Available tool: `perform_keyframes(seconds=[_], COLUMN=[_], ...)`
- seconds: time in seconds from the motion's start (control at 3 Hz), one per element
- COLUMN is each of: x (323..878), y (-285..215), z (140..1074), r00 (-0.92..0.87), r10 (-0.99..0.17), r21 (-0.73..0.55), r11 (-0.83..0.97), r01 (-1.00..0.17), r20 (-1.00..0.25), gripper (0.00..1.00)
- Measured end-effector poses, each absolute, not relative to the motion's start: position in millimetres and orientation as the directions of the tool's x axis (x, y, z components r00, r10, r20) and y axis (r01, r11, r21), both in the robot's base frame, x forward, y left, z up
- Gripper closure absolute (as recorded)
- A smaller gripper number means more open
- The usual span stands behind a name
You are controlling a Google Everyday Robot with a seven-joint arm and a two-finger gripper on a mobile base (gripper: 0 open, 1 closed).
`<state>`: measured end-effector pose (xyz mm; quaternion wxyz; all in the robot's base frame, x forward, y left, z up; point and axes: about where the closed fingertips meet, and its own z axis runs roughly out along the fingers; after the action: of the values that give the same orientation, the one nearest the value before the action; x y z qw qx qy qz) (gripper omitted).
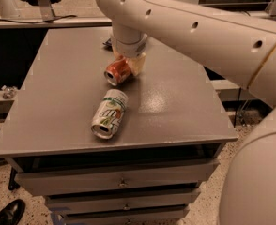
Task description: Knock coke can over
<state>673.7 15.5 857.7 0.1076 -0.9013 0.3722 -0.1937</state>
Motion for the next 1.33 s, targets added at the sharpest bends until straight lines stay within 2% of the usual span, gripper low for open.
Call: perform_keyframes(seconds=[0.33,1.0,1.33], x=[670.5,669.0,675.0], y=[13.6,11.5,1.7], z=[855.5,854.1,860.9], r00=[0.660,0.665,0.637], r10=[-0.693,-0.685,-0.742], r21=[-0.320,-0.310,-0.339], r11=[-0.720,-0.728,-0.665], r01=[-0.615,-0.611,-0.665], r20=[0.290,0.299,0.208], gripper=[0.00,0.00,0.00])
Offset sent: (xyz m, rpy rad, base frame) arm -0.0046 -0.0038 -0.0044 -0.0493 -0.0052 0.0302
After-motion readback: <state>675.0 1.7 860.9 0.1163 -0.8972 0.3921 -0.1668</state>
